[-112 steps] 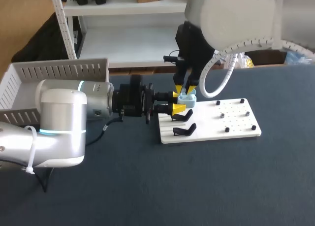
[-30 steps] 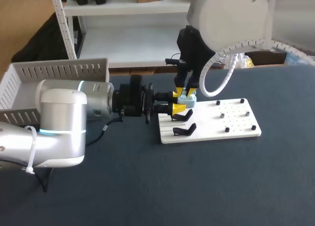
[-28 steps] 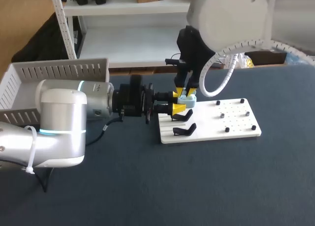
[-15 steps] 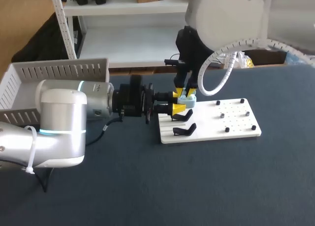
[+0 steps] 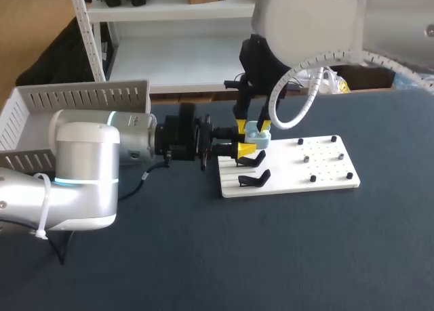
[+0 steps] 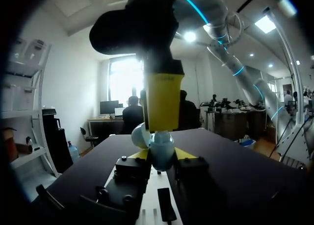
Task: Pick up each earbud case from the left stands, insert the matching earbuds, close the lid, and place the case in the box.
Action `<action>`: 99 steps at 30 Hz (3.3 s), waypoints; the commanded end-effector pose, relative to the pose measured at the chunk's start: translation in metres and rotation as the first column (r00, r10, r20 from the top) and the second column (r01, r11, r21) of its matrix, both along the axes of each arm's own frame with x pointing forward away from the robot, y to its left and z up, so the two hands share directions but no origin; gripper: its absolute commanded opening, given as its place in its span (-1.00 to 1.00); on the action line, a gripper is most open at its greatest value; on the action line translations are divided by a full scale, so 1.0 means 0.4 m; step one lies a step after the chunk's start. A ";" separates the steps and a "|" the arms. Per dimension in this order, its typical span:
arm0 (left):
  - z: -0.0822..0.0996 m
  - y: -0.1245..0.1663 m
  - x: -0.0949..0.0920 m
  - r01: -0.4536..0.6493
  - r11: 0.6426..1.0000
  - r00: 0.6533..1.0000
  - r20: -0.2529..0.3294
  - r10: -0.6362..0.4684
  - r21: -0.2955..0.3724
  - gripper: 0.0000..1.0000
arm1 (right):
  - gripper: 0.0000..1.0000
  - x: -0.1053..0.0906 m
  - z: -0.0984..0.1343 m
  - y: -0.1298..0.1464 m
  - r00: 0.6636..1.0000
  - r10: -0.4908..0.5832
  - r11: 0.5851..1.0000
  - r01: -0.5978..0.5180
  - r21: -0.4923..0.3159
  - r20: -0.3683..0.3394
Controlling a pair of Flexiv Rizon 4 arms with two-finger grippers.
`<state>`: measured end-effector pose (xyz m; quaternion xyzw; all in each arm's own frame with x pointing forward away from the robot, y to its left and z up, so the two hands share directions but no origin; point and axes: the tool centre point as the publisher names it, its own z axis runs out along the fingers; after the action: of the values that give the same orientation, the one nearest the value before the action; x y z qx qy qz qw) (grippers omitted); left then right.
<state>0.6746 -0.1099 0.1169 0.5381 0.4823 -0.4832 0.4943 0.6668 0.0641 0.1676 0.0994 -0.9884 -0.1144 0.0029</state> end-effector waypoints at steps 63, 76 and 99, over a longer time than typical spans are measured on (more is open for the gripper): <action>-0.001 0.000 0.000 -0.001 1.000 1.000 0.002 0.001 -0.003 -1.00 | 1.00 0.021 -0.001 -0.148 0.927 -0.373 0.924 0.370 -0.096 -0.024; -0.001 0.000 0.000 -0.001 1.000 1.000 0.002 0.001 -0.003 -1.00 | 1.00 0.005 0.082 -0.192 0.918 -0.376 0.926 0.367 0.087 0.126; 0.112 0.462 0.087 -0.511 0.856 0.858 0.106 0.502 0.077 -1.00 | 1.00 0.002 0.078 -0.199 0.914 -0.391 0.919 0.380 0.108 0.111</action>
<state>0.7173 0.0490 0.1567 0.4902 0.5780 -0.3474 0.5521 0.6713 -0.0148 0.1986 -0.0878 -0.9817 -0.1479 -0.0816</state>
